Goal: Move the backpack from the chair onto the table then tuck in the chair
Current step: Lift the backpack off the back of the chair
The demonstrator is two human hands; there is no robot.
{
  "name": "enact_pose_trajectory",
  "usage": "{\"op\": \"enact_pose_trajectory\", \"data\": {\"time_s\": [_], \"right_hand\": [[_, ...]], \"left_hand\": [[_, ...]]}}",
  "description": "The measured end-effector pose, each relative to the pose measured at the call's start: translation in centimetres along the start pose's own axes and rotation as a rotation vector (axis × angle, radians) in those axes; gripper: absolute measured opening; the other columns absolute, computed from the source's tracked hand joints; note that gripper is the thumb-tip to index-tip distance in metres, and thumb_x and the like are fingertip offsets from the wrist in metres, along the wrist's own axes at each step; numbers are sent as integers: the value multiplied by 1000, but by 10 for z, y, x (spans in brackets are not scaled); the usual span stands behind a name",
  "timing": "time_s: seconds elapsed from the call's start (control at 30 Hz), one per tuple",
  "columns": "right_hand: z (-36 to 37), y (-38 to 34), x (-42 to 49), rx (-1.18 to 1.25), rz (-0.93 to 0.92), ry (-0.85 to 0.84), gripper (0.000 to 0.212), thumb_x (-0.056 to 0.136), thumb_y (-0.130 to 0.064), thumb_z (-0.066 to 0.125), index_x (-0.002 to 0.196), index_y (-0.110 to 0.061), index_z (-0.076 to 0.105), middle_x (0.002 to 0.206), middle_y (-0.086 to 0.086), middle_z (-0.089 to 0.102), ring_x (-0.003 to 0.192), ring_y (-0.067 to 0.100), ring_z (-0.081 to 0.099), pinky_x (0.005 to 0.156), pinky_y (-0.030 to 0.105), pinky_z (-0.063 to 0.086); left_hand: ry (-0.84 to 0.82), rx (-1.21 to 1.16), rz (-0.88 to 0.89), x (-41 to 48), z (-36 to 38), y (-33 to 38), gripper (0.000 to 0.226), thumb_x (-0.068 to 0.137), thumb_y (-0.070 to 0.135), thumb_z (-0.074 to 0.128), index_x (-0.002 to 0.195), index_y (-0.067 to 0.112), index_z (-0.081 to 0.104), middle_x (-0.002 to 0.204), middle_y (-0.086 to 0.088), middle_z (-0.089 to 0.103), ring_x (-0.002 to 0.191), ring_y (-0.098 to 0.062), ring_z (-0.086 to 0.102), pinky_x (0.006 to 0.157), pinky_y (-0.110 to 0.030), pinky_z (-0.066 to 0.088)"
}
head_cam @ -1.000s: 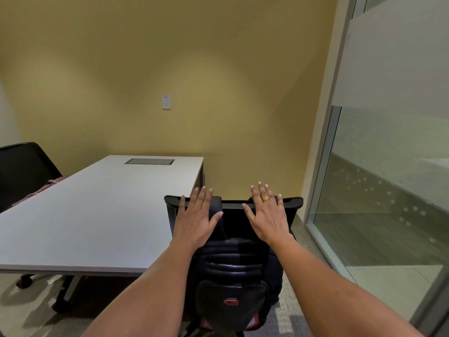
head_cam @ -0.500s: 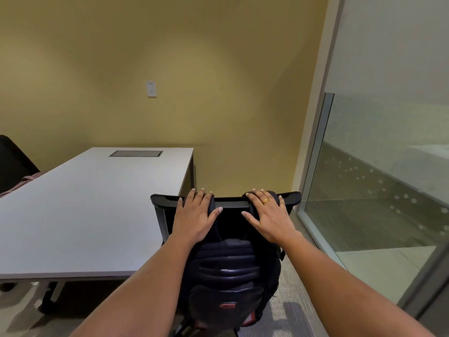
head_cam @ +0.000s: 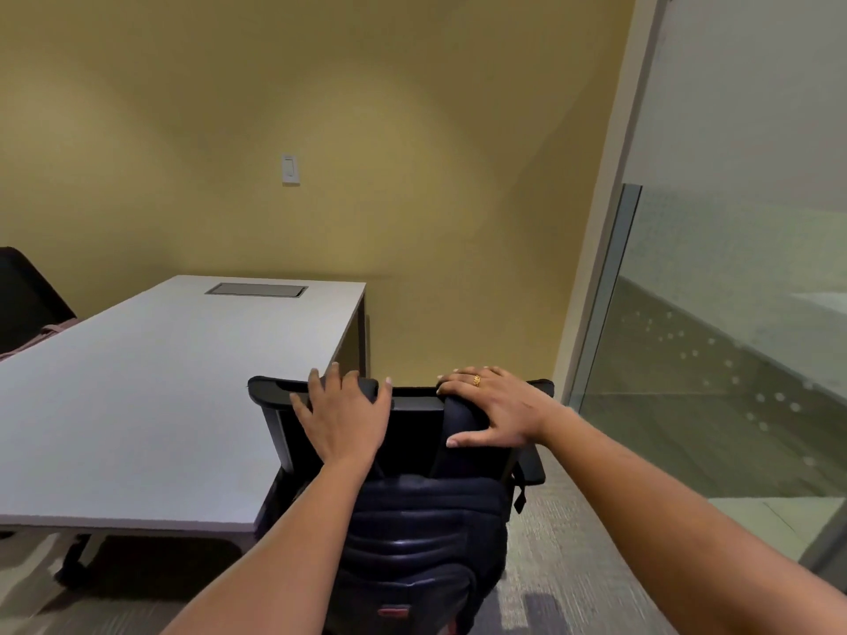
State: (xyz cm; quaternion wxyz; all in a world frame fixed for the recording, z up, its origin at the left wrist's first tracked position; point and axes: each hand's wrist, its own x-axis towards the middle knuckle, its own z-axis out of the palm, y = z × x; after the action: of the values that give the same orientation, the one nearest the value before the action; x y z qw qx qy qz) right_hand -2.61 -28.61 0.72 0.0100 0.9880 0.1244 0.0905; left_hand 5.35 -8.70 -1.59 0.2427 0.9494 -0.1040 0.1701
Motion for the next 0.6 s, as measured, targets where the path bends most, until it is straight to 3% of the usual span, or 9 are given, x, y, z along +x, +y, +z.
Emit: {"op": "enact_pose_trajectory", "data": {"time_s": [0.2,0.33,0.47,0.53,0.6], "right_hand": [[-2,33,5,75,-164,-15,77,75,-68,53,133,-21,38,138,4,46,127,20,39,106,33,29],[9,38,1,149,-182,125,76,69,-70,60,121,-16,48,115,6,57,104,21,48,93,32,40],[21,32,-5,-31,-134,330,74,65,-80,50,95,-13,51,89,4,57,81,22,48,73,37,43],[21,34,-5,-51,-142,338,75,63,-82,49,95,-14,51,89,2,57,81,21,47,74,36,41],[13,44,-3,57,-220,236,75,63,-79,55,105,-17,49,99,1,56,90,18,45,82,34,39]], "left_hand": [[90,36,-107,-2,8,14,43,89,40,39,121,19,58,140,-2,49,138,-26,26,113,-54,13],[137,55,-139,-4,14,17,41,88,38,40,116,18,62,134,-2,54,134,-29,32,112,-54,15],[168,76,-154,-1,14,9,40,87,37,40,112,18,63,130,-3,57,129,-29,38,111,-55,17],[159,73,-164,0,14,7,40,88,37,39,113,17,63,130,-3,57,128,-28,38,112,-55,15],[155,74,-173,1,13,6,40,88,36,38,114,17,62,131,-3,56,129,-28,37,112,-55,15]]}}
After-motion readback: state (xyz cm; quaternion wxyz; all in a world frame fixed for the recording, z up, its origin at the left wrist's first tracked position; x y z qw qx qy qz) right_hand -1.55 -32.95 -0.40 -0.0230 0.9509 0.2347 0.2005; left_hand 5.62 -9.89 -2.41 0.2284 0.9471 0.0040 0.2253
